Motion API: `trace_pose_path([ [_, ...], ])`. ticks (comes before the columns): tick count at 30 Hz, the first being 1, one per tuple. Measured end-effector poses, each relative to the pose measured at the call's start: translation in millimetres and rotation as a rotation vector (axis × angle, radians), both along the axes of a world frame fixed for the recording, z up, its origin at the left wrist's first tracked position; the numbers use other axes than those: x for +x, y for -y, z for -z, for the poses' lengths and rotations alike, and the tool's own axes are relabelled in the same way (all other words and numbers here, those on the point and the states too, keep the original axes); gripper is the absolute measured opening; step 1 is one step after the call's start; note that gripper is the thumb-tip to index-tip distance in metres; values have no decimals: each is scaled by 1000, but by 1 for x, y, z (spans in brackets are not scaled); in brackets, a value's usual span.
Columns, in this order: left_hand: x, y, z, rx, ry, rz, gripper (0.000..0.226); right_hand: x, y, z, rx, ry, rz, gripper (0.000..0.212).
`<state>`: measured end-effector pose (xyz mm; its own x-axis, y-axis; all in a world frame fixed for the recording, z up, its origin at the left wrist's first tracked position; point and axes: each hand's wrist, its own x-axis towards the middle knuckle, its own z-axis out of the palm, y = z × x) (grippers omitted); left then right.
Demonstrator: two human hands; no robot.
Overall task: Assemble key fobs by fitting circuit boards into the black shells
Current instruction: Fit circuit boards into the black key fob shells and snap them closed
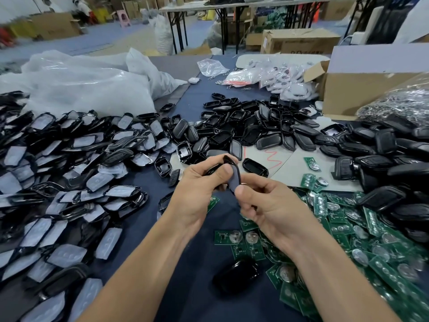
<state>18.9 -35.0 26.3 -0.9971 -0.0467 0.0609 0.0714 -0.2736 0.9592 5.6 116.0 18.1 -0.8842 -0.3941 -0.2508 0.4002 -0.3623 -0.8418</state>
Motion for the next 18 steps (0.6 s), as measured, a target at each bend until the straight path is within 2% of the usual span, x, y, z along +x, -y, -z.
trace_pose_path([
  [6,-2,1,1,36,92,33,15,-1,-4,-2,36,6,-73,47],
  [13,-2,4,3,7,124,105,20,-1,-12,-7,-25,67,-195,47],
  [18,-1,4,3,-38,104,171,19,0,-12,-9,-98,79,-239,29],
])
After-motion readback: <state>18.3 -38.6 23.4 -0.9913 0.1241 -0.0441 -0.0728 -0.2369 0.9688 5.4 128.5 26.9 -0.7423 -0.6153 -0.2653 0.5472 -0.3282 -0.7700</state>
